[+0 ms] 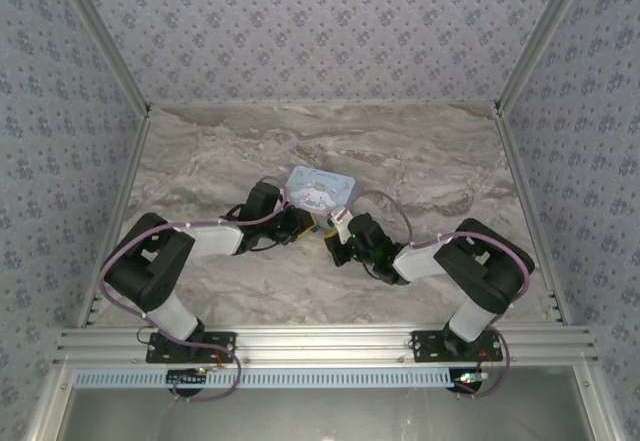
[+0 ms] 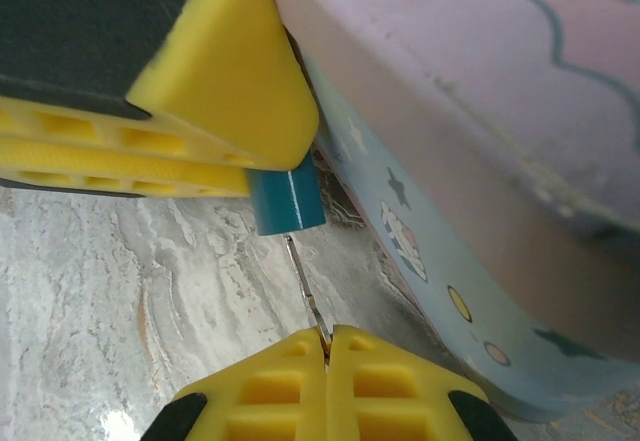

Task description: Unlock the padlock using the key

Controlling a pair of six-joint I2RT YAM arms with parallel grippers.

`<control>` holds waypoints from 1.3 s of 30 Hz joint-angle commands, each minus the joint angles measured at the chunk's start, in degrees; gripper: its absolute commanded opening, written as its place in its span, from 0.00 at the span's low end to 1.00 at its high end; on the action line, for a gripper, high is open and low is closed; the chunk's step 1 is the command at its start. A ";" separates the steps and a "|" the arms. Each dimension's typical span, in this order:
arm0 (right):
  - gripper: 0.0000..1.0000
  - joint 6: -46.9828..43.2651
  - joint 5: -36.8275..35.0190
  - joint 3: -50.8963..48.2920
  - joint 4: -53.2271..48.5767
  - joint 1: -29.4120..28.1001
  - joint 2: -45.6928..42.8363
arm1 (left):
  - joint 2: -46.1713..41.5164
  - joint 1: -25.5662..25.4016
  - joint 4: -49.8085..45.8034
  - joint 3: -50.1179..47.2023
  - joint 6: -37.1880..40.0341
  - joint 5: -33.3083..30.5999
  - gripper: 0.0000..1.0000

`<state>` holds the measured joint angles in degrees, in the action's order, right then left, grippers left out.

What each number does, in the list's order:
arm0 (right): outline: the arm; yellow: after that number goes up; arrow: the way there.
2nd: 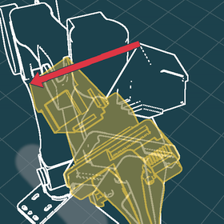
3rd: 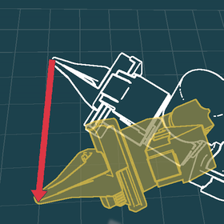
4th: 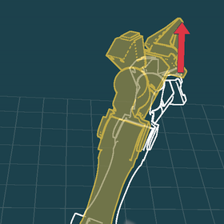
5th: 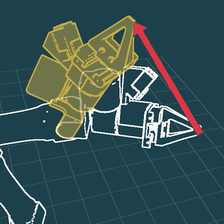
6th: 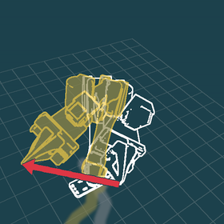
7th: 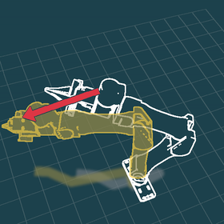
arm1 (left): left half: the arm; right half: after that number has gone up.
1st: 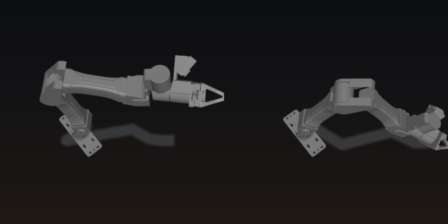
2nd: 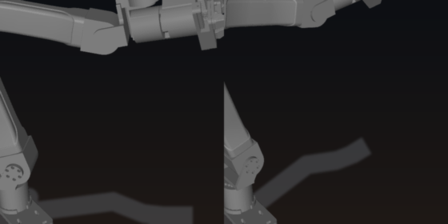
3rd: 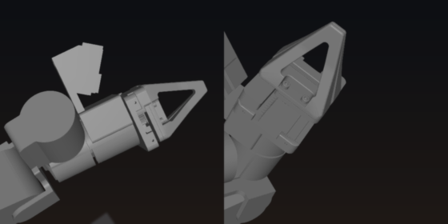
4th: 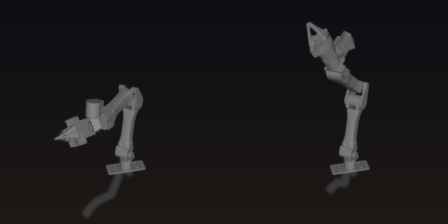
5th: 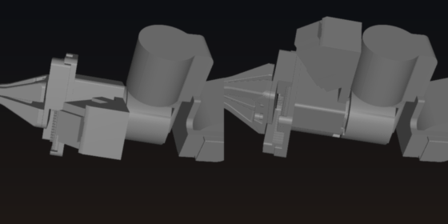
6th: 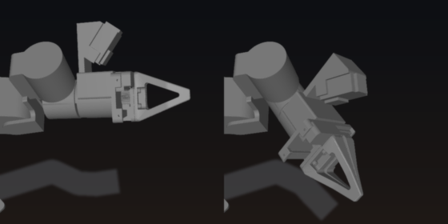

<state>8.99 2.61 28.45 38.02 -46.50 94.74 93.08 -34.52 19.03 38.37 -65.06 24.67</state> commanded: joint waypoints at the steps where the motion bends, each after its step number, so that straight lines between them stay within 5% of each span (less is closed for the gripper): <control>1: 0.00 0.67 0.99 0.90 1.84 0.35 0.99 | -1.19 -0.50 0.03 1.13 -0.79 1.68 0.22; 39: 0.00 1.88 1.51 0.96 3.72 1.16 1.08 | -0.88 -0.49 0.29 0.83 -0.94 1.79 0.22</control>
<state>9.87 3.81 28.82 39.31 -45.78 95.96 93.08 -34.52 19.25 38.37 -65.21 24.67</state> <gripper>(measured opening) 0.057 0.222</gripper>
